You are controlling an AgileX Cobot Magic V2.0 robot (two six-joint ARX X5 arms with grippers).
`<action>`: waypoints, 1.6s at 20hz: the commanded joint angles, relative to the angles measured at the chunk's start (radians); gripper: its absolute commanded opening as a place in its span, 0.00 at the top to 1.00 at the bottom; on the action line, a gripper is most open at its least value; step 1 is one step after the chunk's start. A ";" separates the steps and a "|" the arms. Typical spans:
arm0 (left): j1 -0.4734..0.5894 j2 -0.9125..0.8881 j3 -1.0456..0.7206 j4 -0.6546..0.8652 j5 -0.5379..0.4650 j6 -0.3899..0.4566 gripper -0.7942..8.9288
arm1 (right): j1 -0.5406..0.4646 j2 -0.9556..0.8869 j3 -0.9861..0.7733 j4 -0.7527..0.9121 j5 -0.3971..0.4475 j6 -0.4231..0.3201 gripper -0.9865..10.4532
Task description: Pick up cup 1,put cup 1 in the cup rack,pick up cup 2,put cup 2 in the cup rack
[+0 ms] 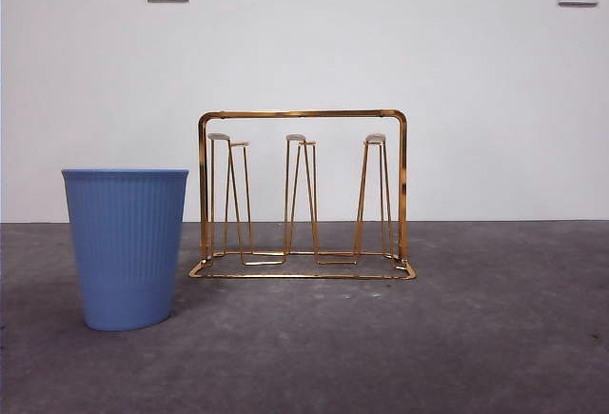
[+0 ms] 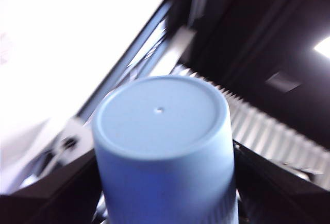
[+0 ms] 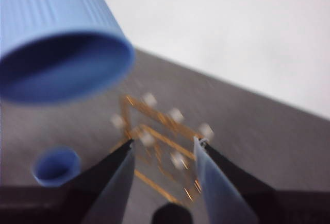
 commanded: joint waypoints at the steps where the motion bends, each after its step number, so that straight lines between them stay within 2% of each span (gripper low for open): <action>1: 0.005 -0.026 0.001 -0.143 -0.008 0.163 0.93 | 0.000 -0.021 -0.003 -0.087 0.058 -0.016 0.74; 5: 0.004 -0.032 0.023 -0.397 -0.087 0.340 0.93 | 0.000 -0.039 -0.003 -0.211 0.070 -0.001 0.74; 9: -0.021 -0.024 0.063 -0.595 -0.225 0.512 0.93 | 0.000 -0.060 -0.003 -0.291 0.082 0.008 0.74; 15: -0.056 -0.005 0.096 -0.682 -0.356 0.693 0.93 | 0.000 -0.087 -0.003 -0.372 0.100 0.037 0.74; 19: -0.082 0.047 0.097 -0.695 -0.433 0.768 0.93 | 0.000 -0.106 -0.003 -0.407 0.103 0.060 0.74; 25: -0.083 0.210 0.112 -0.656 -0.481 0.771 0.93 | 0.000 -0.157 -0.003 -0.432 0.109 0.105 0.74; 29: -0.083 0.308 0.182 -0.657 -0.484 0.822 0.93 | 0.000 -0.182 -0.004 -0.454 0.126 0.112 0.74; 32: -0.083 0.379 0.240 -0.657 -0.517 0.824 0.93 | 0.000 -0.188 -0.005 -0.454 0.125 0.114 0.74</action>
